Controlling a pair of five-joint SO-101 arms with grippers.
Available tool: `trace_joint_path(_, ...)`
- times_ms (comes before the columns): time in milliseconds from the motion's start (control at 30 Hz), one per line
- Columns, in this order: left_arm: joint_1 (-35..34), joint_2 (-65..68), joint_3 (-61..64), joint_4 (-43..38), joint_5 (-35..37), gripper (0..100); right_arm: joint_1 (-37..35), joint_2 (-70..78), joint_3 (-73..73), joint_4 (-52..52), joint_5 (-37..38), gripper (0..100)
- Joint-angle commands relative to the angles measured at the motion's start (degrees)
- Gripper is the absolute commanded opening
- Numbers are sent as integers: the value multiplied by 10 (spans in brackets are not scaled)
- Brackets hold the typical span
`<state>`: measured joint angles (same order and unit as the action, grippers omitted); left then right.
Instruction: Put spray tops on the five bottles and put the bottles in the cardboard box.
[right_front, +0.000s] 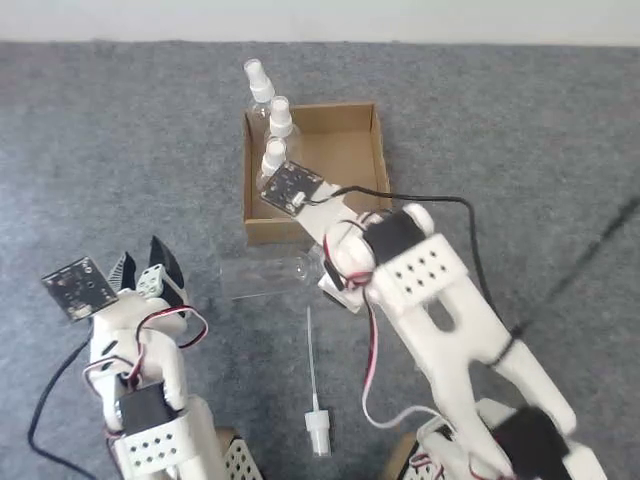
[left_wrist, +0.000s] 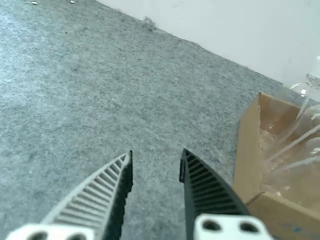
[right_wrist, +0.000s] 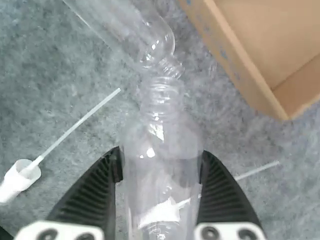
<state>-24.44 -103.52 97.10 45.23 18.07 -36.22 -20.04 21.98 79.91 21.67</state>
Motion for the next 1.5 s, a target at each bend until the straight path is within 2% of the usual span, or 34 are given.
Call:
trace_joint_path(0,4,-10,-6,9,-7,145,7,-85,27,-11,-10,52)
trace_joint_path(133,3,-10,-6,8,-8,146,8,-168,80,-37,-10,52)
trace_joint_path(267,4,-10,-6,8,-10,148,44,-245,99,-42,-11,52)
trace_joint_path(433,15,-11,-22,16,-76,148,103,-294,106,-56,-44,52)
trace_joint_path(567,25,-11,-75,89,-137,148,164,-305,106,-81,-91,53)
trace_joint_path(800,123,-10,-157,171,-251,149,263,-306,106,-121,-162,52)
trace_joint_path(1100,264,3,-237,229,-279,149,378,-306,105,-154,-234,53)
trace_joint_path(1367,366,233,-303,247,-293,167,398,-301,106,-166,-234,53)
trace_joint_path(1467,396,316,-312,243,-237,215,397,-301,107,-170,-234,53)
